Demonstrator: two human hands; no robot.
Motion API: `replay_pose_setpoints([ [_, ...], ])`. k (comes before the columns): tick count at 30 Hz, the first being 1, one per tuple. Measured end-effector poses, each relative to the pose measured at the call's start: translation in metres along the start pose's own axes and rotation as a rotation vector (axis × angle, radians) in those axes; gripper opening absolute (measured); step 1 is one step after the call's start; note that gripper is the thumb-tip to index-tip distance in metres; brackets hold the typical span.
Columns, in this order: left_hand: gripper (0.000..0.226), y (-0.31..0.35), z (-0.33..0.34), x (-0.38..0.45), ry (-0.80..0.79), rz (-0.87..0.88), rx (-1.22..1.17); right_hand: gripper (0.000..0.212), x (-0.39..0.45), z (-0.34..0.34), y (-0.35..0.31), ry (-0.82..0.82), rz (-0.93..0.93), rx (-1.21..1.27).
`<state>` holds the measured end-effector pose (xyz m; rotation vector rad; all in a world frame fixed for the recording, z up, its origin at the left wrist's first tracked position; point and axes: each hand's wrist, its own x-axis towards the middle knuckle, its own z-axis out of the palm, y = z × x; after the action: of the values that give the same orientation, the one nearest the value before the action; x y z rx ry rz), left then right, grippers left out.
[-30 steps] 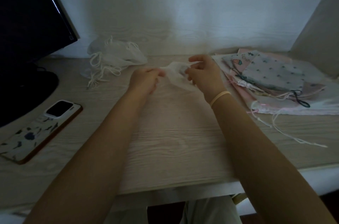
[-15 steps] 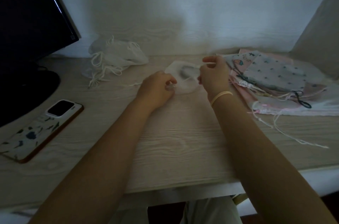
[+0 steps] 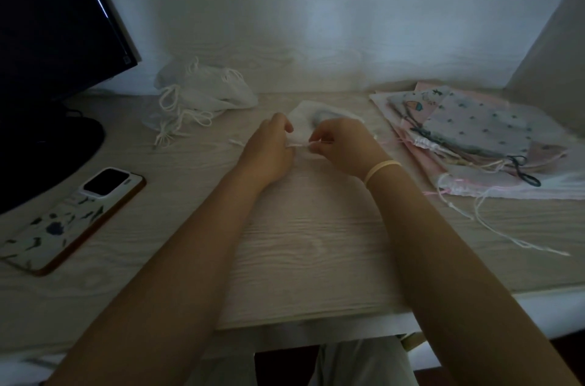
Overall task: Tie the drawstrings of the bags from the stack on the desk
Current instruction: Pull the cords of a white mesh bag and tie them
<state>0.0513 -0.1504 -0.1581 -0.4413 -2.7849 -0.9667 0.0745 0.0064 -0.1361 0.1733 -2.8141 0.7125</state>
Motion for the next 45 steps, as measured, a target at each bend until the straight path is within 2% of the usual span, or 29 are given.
replay_pose_setpoints([
  [4, 0.016, 0.006, -0.013, 0.0, -0.078, -0.111, -0.074, 0.021, -0.001, 0.001, 0.0, 0.006, 0.018, 0.004],
  [8, 0.02, 0.015, -0.018, 0.0, -0.051, -0.152, -0.511, 0.02, 0.0, 0.001, 0.001, 0.02, 0.058, 0.018],
  [12, 0.022, 0.015, -0.011, 0.001, -0.139, -0.094, -0.806, 0.015, -0.001, 0.003, 0.0, -0.009, 0.014, 0.131],
  [16, 0.016, 0.008, -0.006, 0.0, -0.038, -0.111, -0.787, 0.007, 0.0, 0.0, -0.001, -0.031, 0.003, 0.222],
  [18, 0.016, 0.003, -0.007, 0.002, 0.018, -0.105, -0.669, 0.014, 0.0, -0.004, -0.001, -0.002, 0.05, 0.48],
  [21, 0.023, 0.006, -0.009, 0.003, -0.047, -0.08, -0.462, 0.02, 0.0, -0.006, -0.002, 0.045, 0.116, 0.913],
  [24, 0.027, 0.012, -0.008, 0.0, -0.139, -0.017, -0.377, 0.019, 0.001, -0.006, -0.003, 0.066, 0.081, 1.177],
  [26, 0.025, 0.014, -0.009, -0.002, -0.156, 0.025, -0.355, 0.027, 0.001, -0.007, 0.0, 0.1, 0.055, 1.276],
  [28, 0.022, 0.012, -0.011, -0.002, -0.157, -0.037, -0.456, 0.037, 0.002, -0.006, 0.002, 0.214, 0.053, 1.12],
  [30, 0.025, 0.011, -0.011, -0.001, -0.182, -0.11, -0.619, 0.033, 0.003, -0.005, 0.003, 0.288, 0.052, 0.86],
  [35, 0.024, 0.009, -0.012, 0.004, -0.183, -0.245, -0.803, 0.014, 0.001, 0.004, -0.004, 0.1, -0.074, 0.453],
  [41, 0.021, 0.007, -0.011, 0.006, -0.181, -0.264, -0.809, 0.003, 0.002, 0.0, -0.002, 0.128, -0.039, 0.335],
  [45, 0.016, 0.005, -0.011, 0.004, -0.122, -0.213, -0.78, 0.01, 0.003, 0.002, 0.004, 0.044, -0.037, 0.231],
])
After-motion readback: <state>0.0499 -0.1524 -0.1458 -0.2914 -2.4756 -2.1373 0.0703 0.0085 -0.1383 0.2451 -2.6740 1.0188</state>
